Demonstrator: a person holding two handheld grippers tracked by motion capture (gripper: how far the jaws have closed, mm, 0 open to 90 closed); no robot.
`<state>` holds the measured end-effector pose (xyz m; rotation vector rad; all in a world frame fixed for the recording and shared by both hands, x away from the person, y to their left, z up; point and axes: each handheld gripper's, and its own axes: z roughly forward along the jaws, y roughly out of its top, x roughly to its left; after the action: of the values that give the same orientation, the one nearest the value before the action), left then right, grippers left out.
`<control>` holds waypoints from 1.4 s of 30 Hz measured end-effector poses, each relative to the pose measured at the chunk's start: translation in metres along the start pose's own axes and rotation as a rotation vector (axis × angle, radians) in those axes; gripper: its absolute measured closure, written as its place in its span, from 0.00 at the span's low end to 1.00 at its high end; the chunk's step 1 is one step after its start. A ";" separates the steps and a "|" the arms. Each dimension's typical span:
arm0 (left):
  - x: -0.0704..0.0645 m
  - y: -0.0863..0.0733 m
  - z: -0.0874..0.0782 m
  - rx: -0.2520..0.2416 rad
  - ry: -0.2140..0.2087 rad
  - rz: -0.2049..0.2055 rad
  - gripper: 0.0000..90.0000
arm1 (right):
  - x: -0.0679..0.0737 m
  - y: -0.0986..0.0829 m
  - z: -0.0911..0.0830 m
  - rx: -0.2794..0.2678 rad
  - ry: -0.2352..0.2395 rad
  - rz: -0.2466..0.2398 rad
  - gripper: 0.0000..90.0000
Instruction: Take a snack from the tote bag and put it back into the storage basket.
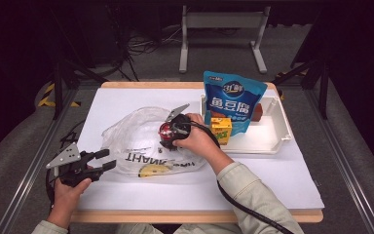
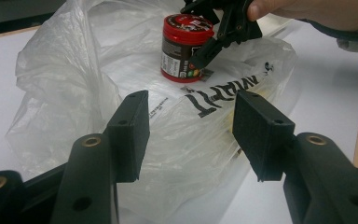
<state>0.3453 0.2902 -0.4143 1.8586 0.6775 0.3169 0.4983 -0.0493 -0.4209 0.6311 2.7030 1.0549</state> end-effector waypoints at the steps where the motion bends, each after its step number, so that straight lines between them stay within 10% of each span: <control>1: 0.000 0.000 0.000 0.001 0.001 -0.001 0.52 | 0.000 0.000 0.000 0.005 0.000 -0.005 0.18; 42: 0.000 0.000 0.000 0.001 -0.001 -0.004 0.52 | 0.034 0.034 -0.041 -0.026 0.004 -0.100 0.28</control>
<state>0.3453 0.2899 -0.4146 1.8586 0.6803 0.3130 0.4661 -0.0369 -0.3679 0.4844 2.6884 1.0645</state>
